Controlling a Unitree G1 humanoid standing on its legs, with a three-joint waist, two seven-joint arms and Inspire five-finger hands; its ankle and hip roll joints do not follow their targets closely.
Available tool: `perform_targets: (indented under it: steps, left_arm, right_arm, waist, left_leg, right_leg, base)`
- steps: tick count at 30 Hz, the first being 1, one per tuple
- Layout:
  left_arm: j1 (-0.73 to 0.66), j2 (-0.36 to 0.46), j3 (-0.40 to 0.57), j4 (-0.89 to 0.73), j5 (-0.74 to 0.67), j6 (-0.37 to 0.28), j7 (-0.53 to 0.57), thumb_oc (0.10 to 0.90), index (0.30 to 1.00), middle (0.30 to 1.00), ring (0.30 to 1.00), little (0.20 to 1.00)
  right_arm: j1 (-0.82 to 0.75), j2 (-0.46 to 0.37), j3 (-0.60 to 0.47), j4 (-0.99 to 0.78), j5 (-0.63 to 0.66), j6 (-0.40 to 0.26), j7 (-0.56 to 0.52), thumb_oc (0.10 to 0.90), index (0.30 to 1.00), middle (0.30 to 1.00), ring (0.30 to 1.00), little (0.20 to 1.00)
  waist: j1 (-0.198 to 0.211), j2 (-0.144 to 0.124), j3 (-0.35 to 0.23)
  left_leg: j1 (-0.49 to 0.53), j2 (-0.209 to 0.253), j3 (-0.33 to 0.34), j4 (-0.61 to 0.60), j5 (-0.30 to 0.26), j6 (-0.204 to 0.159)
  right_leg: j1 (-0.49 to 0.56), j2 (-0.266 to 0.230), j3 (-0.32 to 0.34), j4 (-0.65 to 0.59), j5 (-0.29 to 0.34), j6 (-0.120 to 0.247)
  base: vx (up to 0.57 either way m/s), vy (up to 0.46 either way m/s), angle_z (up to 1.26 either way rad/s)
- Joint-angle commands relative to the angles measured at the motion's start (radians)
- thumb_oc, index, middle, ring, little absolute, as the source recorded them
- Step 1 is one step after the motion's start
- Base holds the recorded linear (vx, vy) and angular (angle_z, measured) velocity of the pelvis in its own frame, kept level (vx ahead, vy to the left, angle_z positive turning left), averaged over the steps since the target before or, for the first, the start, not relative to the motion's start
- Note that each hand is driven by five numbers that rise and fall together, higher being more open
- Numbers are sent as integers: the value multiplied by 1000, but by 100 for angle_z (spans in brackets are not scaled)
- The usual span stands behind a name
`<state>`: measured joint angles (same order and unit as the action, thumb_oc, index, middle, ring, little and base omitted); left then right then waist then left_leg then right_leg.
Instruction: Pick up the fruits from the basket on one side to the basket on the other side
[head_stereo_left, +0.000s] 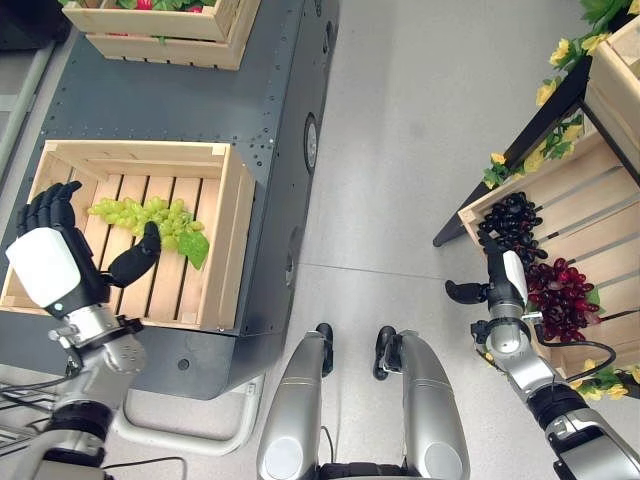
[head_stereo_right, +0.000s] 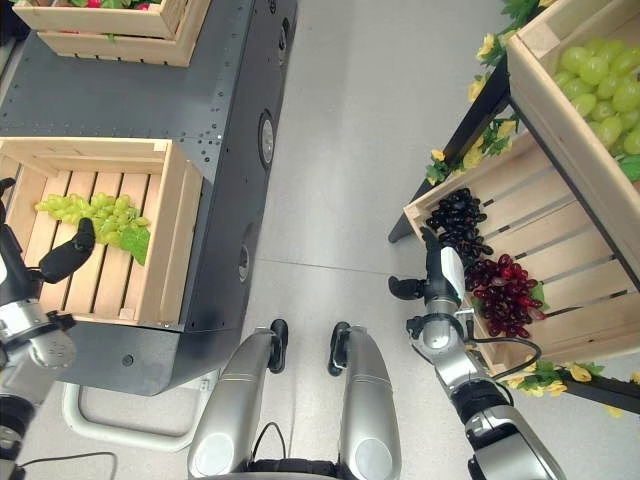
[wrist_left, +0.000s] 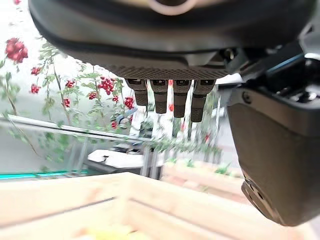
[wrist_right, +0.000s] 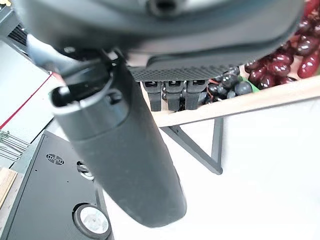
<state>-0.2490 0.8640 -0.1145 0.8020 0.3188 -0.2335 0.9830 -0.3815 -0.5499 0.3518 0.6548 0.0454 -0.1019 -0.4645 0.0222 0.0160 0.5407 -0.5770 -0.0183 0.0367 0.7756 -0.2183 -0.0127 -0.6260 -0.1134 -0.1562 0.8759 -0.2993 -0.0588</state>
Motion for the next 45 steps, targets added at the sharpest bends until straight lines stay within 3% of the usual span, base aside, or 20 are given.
perform_targets:
  steps: [1,8,12,27,36,39,41,45]
  left_arm:
    - [-60,86,23,9,25,54,0,800,900,900,900,900]
    - [-143,171,-69,93,149,97,-59,800,900,900,900,900]
    - [-252,224,-182,116,242,122,-95,800,900,900,900,900]
    - [-495,301,-450,186,372,214,-237,800,900,900,900,900]
    - [-497,329,-469,214,377,236,-301,800,900,900,900,900]
    - [-470,337,-437,229,344,251,-264,800,900,900,900,900]
    - [-450,337,-382,249,271,284,-178,800,900,900,900,900]
    - [-418,344,-317,284,311,269,-151,800,900,900,900,900]
  right_arm:
    - [-24,-79,-15,42,8,-17,66,800,900,900,900,900]
    - [-69,-119,18,61,24,-31,96,800,900,900,900,900]
    - [-110,-141,44,68,34,-40,116,800,900,900,900,900]
    - [-180,-159,81,112,99,-61,144,800,900,900,900,900]
    - [-206,-151,89,135,112,-62,148,800,900,900,900,900]
    - [-204,-147,88,135,112,-56,147,800,900,900,900,900]
    - [-201,-138,89,139,101,-58,143,800,900,900,900,900]
    - [-185,-124,85,137,95,-66,132,800,900,900,900,900]
  waist:
    - [8,50,-21]
    - [8,51,-21]
    - [11,46,-21]
    - [31,30,-21]
    - [47,27,-21]
    - [54,28,-21]
    - [59,26,-21]
    - [64,21,-21]
  left_leg:
    - [27,-33,82,0,6,34]
    - [-3,-30,84,-12,5,35]
    - [-37,-23,86,-29,6,38]
    - [-121,-8,77,-46,1,49]
    - [-122,-3,72,-54,-2,52]
    - [-116,-5,69,-60,-1,52]
    - [-111,-7,65,-66,-1,52]
    - [-107,-9,61,-63,-5,54]
  right_leg:
    - [110,10,-24,-78,7,-10]
    - [77,10,-31,-79,10,-10]
    - [41,12,-41,-90,22,-5]
    - [-40,16,-73,-100,42,7]
    - [-40,14,-85,-106,41,9]
    - [-35,11,-89,-107,40,8]
    - [-28,9,-92,-113,39,8]
    - [-21,8,-96,-114,36,5]
  base:
    - [4,65,-1]
    - [-23,62,4]
    - [-48,71,4]
    - [-47,35,8]
    - [-13,-3,3]
    - [0,0,0]
    - [0,0,0]
    - [2,-20,0]
